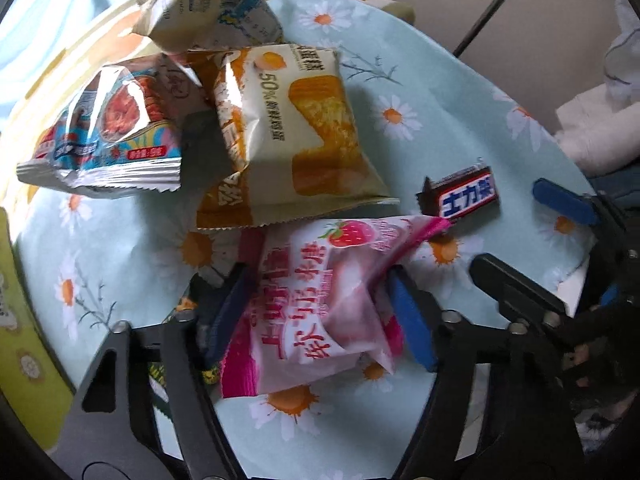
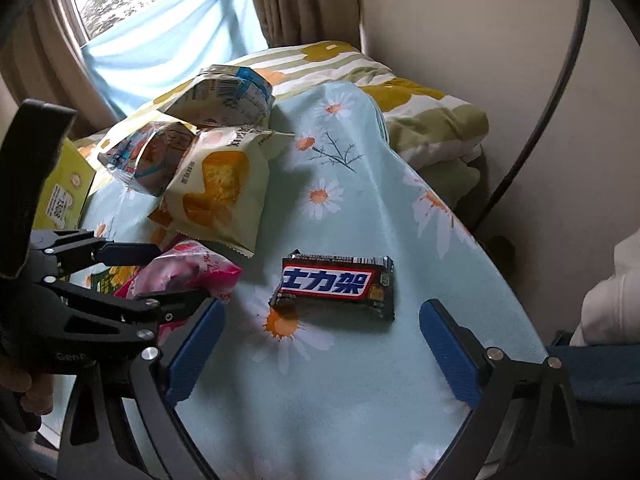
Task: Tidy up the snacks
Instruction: 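Grasp the pink strawberry candy bag with the left gripper while the right grasps the chocolate bar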
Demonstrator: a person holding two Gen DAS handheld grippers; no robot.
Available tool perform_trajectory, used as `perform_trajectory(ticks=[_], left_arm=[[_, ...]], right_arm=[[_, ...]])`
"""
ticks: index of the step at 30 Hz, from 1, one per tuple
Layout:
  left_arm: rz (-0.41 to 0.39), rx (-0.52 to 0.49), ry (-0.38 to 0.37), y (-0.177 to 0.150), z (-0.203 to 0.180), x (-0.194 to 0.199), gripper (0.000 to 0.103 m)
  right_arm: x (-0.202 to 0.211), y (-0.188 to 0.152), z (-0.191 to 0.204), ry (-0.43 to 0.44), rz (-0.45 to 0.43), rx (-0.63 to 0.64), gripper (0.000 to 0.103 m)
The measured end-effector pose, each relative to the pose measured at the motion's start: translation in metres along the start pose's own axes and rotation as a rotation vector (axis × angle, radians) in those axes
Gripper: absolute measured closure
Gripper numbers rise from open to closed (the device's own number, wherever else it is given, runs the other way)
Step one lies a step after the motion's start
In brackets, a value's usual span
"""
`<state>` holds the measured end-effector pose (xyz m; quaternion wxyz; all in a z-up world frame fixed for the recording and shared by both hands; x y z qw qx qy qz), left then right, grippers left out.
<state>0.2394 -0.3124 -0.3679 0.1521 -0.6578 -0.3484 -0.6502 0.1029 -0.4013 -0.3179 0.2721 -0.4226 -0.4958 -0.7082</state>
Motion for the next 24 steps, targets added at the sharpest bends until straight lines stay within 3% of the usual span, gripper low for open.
perform_trajectory(ticks=[3, 12, 15, 22, 24], left_arm=[[0.003, -0.012, -0.008, 0.001, 0.001, -0.001, 0.046], [-0.007, 0.024, -0.043, 0.003, 0.007, 0.015, 0.060], [-0.013, 0.023, -0.047, 0.001, 0.006, 0.020, 0.061], [-0.024, 0.033, -0.054, -0.008, 0.004, 0.030, 0.064], [-0.028, 0.038, -0.061, -0.012, 0.004, 0.034, 0.072]], right_arm=[[-0.005, -0.001, 0.001, -0.019, 0.008, -0.003, 0.018], [-0.018, 0.004, 0.002, -0.077, -0.001, -0.016, 0.019], [-0.022, 0.005, 0.003, -0.102, 0.003, -0.012, 0.027], [-0.029, 0.007, 0.003, -0.102, 0.073, -0.027, 0.027], [-0.031, 0.008, 0.004, -0.088, 0.081, -0.033, 0.027]])
Point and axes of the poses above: each gripper's, at about its wrist camera, not at the fingertips, and x roughly against the way its jaws point, z to its left, y to its top, the point moved 5 cm from there along -x, roughly the way its jaws point, and after that the axes turned 2 degrees about z, right-handed, at the moved point
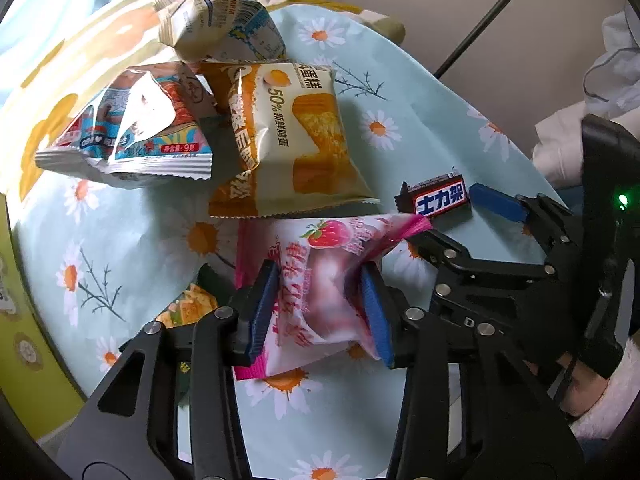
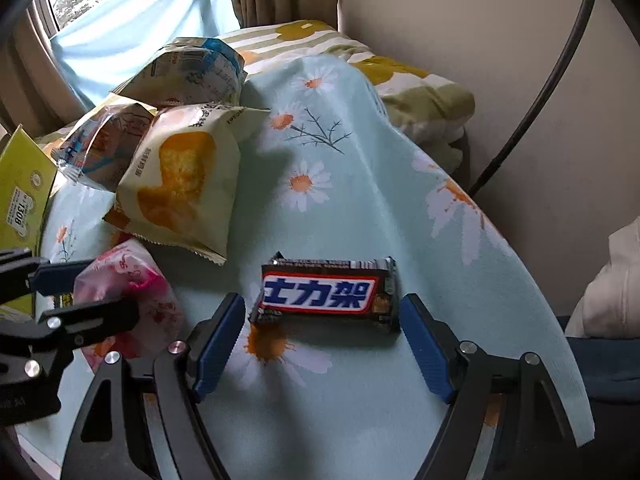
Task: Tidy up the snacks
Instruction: 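Grasp the pink strawberry candy bag with the left gripper while the right grasps the chocolate bar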
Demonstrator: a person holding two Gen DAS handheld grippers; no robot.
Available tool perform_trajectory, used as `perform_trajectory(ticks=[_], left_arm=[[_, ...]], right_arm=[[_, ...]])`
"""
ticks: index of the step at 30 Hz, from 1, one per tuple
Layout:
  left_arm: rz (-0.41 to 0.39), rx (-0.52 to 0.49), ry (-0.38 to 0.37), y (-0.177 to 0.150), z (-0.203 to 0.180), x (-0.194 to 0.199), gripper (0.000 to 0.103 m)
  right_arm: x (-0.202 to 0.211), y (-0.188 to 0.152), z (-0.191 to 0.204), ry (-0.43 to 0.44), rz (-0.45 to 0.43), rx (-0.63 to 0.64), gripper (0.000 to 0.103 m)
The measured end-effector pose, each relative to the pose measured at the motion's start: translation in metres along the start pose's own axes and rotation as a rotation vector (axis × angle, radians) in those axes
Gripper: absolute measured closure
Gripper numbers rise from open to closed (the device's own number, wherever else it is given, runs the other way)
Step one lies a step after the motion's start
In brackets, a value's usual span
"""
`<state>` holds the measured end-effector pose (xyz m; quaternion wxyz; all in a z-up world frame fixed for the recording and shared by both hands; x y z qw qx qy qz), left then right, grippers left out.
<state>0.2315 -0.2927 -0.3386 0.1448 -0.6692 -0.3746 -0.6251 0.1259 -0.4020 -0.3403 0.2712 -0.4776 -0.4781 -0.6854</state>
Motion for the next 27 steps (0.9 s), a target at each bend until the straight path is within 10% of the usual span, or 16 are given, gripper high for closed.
perform_trajectory(ticks=[10, 15, 27], left_arm=[[0.005, 0.010, 0.005, -0.009, -0.001, 0.003, 0.071], [0.060, -0.006, 0.079, -0.010, 0.001, -0.016, 0.029], [0.071, -0.052, 0.045, -0.009, -0.006, -0.027, 0.029]], right_arm=[[-0.005, 0.001, 0.004, -0.025, 0.019, 0.015, 0.040], [-0.002, 0.001, 0.003, -0.026, 0.009, 0.032, 0.052], [0.004, 0.002, -0.002, 0.009, -0.013, 0.011, 0.053]])
Point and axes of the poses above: each gripper's, at about its wrist camera, not at the fingertips, and x roughly against the way its jaws point, z to its left, y to its top, the point moved 5 cm from there along -x, roughly the way its jaws point, and after that the axes turned 2 degrees about z, right-handed, at the moved point
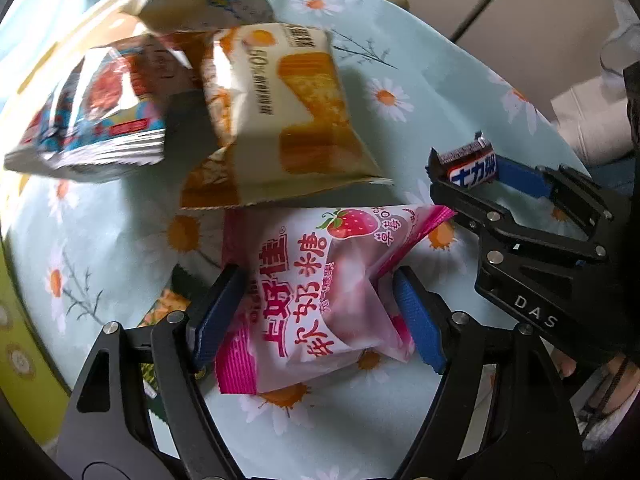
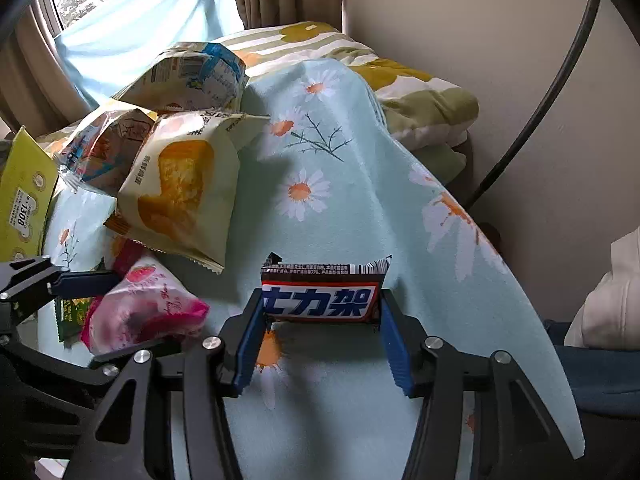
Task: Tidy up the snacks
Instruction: 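Grasp the pink strawberry candy bag with the left gripper while the right grasps the chocolate bar, then carry the pink bag and chocolate bar into the box and release both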
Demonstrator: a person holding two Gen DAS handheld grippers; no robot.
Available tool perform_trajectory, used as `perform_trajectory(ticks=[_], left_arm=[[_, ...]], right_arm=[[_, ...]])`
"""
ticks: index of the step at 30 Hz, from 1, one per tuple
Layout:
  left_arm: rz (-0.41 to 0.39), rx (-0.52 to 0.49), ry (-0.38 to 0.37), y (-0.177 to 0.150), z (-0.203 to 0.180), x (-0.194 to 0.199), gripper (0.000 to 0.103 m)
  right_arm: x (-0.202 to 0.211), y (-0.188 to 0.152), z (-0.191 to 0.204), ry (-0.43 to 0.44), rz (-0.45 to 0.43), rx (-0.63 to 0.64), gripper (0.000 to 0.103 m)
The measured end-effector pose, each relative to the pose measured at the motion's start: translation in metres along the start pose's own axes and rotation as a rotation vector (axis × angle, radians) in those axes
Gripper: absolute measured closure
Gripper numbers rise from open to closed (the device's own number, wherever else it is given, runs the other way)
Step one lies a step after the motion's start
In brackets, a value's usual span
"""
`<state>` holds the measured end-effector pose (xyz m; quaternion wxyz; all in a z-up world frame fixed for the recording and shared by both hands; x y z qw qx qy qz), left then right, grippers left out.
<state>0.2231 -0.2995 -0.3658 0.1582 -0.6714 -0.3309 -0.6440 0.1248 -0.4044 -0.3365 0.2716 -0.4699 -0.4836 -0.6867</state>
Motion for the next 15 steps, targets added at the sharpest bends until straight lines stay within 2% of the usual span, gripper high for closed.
perform_trajectory(ticks=[5, 7, 10, 12, 15], left_arm=[[0.024, -0.098, 0.097, 0.009, -0.015, -0.011, 0.027], [0.024, -0.091, 0.101, 0.011, -0.016, -0.011, 0.028], [0.012, -0.072, 0.101, 0.012, -0.015, -0.007, 0.036], [-0.003, -0.067, 0.109, 0.012, -0.014, 0.000, 0.045], [-0.021, -0.046, 0.112, 0.011, -0.012, 0.008, 0.051]], right_arm=[[0.003, 0.000, -0.005, 0.007, -0.009, -0.008, 0.053], [0.005, 0.000, -0.005, 0.010, -0.013, -0.007, 0.053], [0.009, -0.001, -0.006, 0.013, -0.020, -0.002, 0.053], [0.013, -0.001, -0.008, 0.012, -0.029, 0.001, 0.053], [0.016, 0.000, -0.010, 0.017, -0.038, 0.001, 0.053]])
Point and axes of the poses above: each gripper's, at about its wrist camera, not at the fingertips, and x roughly against the way its jaws point, z to its left, y to its top, the point moved 5 cm from there along -x, roughly the way its jaws point, and after that the axes turned 2 degrees about z, right-handed, at the moved point
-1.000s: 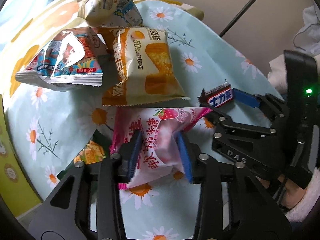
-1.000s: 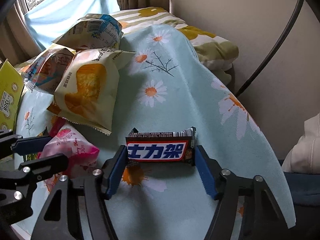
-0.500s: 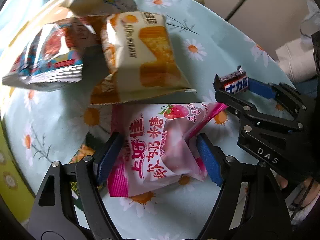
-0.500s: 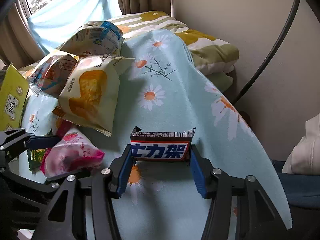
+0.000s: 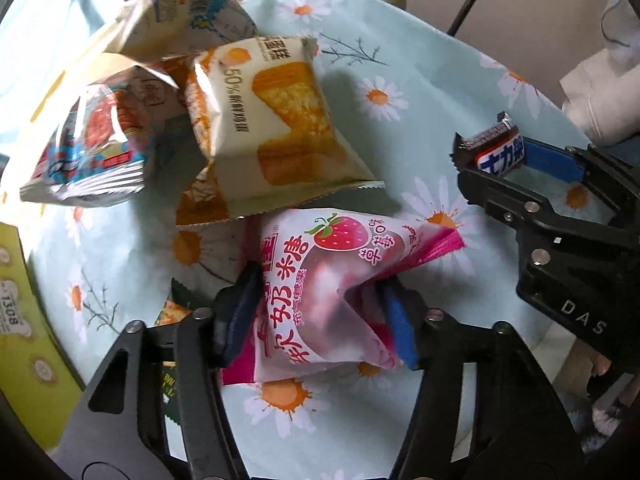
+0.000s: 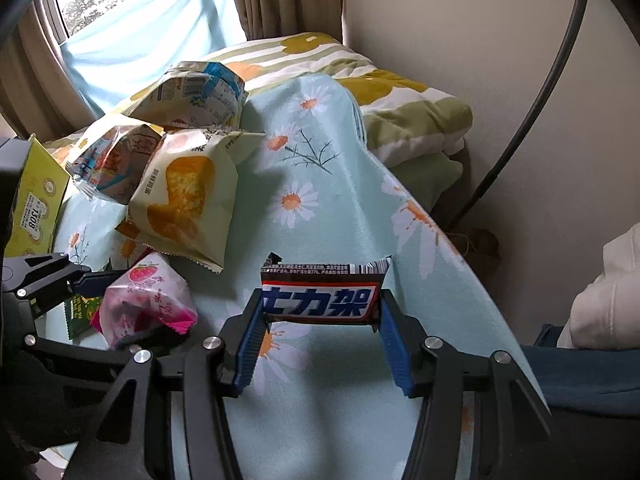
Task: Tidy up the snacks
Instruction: 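Carry the pink bag and chocolate bar into the box and release both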
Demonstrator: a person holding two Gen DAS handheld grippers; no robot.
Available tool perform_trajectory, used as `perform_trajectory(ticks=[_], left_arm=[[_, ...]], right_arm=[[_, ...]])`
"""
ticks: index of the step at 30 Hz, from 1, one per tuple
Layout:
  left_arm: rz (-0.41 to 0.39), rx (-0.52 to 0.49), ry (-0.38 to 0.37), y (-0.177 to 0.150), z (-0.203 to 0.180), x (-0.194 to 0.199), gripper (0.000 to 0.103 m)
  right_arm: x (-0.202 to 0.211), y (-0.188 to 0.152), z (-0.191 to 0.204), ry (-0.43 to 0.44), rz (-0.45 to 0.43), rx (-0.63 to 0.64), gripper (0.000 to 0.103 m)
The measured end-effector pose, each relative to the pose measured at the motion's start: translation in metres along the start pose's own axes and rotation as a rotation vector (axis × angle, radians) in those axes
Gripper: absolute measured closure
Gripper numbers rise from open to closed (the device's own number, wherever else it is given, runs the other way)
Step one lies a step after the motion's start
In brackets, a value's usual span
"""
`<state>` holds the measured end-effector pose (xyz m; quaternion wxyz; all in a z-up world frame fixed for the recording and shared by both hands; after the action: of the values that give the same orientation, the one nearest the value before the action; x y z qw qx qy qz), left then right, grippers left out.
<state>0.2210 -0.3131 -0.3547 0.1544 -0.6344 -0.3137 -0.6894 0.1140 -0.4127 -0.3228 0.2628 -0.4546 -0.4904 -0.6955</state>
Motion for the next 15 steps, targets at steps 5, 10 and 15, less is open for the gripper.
perform_trajectory(ticks=[5, 10, 15], left_arm=[[-0.006, 0.063, -0.016, -0.008, 0.009, 0.011, 0.053], [-0.031, 0.140, -0.029, -0.020, 0.018, 0.031, 0.053], [-0.111, 0.206, -0.015, -0.026, 0.020, 0.069, 0.053]], right_arm=[[0.008, 0.002, -0.002, 0.012, -0.019, 0.015, 0.053], [0.024, 0.008, 0.000, 0.026, -0.049, 0.043, 0.053], [0.050, 0.022, 0.004, 0.058, -0.093, 0.086, 0.053]])
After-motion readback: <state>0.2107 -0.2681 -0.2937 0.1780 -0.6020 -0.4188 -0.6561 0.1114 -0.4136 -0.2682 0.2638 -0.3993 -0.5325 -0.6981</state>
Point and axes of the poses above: each gripper's, at about its wrist camera, not at the fingertips, and x roughly against the way its jaws point, z to its left, y to its top, the point moved 5 cm from there along -x, roughly the way its jaws point, and after that the axes turned 2 degrees about z, right-handed, at the moved point
